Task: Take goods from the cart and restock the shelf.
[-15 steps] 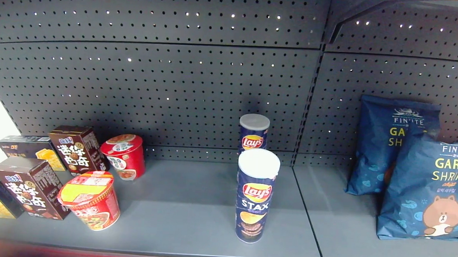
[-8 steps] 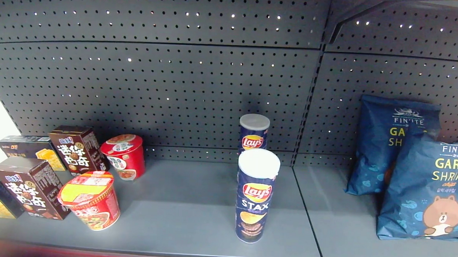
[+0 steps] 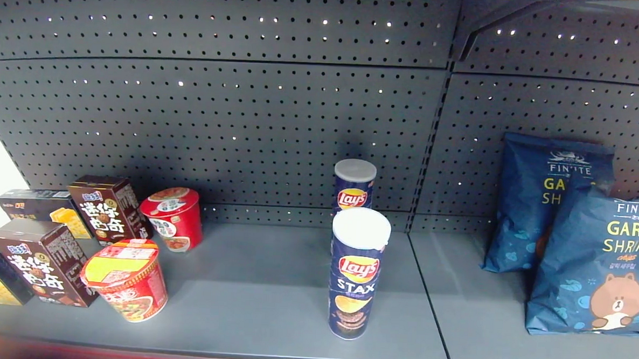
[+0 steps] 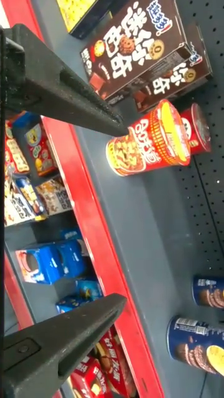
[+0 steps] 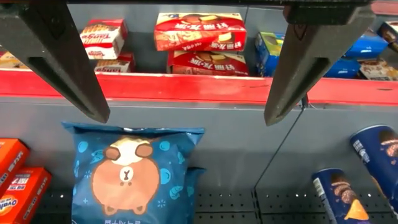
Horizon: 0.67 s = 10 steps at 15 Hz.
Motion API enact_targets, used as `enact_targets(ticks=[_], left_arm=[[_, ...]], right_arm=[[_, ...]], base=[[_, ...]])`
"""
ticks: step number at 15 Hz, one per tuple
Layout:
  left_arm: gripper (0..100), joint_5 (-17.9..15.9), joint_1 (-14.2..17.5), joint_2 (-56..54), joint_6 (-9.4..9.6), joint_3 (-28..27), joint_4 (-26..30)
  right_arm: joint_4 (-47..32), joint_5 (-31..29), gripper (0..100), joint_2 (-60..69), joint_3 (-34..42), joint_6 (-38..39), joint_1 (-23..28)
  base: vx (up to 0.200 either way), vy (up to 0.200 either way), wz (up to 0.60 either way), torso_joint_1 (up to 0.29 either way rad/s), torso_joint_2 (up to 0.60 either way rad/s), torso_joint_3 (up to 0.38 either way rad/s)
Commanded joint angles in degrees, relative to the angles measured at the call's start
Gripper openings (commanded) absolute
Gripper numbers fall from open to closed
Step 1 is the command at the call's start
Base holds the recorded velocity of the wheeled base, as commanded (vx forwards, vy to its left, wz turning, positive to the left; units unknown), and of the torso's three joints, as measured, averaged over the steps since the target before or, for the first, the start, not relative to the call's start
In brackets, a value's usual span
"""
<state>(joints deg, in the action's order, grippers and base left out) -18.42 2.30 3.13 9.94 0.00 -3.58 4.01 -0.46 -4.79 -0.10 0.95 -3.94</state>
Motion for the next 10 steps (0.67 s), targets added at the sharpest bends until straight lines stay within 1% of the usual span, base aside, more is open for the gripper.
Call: enact_targets(ticks=[1, 2, 3, 4, 5, 6, 7, 8, 10], left_arm=[[100, 0.0, 0.0, 0.3, 0.08, 0.0, 0.0], [100, 0.1, 0.0, 0.3, 0.0, 0.0, -0.1], [100, 0.2, 0.0, 0.2, 1.49, 0.0, -0.3], [100, 0.1, 0.0, 0.3, 5.53, 0.0, -0.2], [100, 0.1, 0.0, 0.3, 7.03, 0.0, -0.2], [100, 0.1, 0.0, 0.3, 7.47, 0.0, -0.1], [100, 0.6, 0.0, 0.3, 7.29, 0.0, -0.2], [100, 0.4, 0.0, 0.3, 7.29, 0.0, -0.2], [100, 0.6, 0.0, 0.3, 7.12, 0.0, -0.1]], right_arm=[[0.0, 0.0, 100, -0.3, 0.0, -0.2, 0.0], [0.0, 0.0, 100, -0.3, 0.0, -0.2, 0.0], [0.0, 0.0, 100, -0.3, 0.0, -0.2, 0.0], [0.0, 0.0, 100, -0.3, 0.0, -0.2, 0.0], [0.0, 0.0, 100, -0.3, 0.0, -0.2, 0.0], [0.0, 0.0, 100, -0.3, 0.0, -0.2, 0.0], [0.0, 0.0, 100, -0.3, 0.0, -0.2, 0.0], [0.0, 0.0, 100, -0.3, 0.0, -0.2, 0.0], [0.0, -0.2, 100, -0.3, 0.0, -0.3, 0.0]], base=[[0.0, 0.0, 0.0, 0.0, 0.0, 0.0], [0.0, 0.0, 0.0, 0.0, 0.0, 0.0], [0.0, 0.0, 0.0, 0.0, 0.0, 0.0], [0.0, 0.0, 0.0, 0.0, 0.0, 0.0], [0.0, 0.0, 0.0, 0.0, 0.0, 0.0], [0.0, 0.0, 0.0, 0.0, 0.0, 0.0], [-0.2, 0.0, 0.0, 0.007, 0.01, 0.002], [-0.2, 0.0, 0.0, -0.002, 0.0, 0.002], [0.0, 0.0, 0.0, 0.0, 0.0, 0.0]])
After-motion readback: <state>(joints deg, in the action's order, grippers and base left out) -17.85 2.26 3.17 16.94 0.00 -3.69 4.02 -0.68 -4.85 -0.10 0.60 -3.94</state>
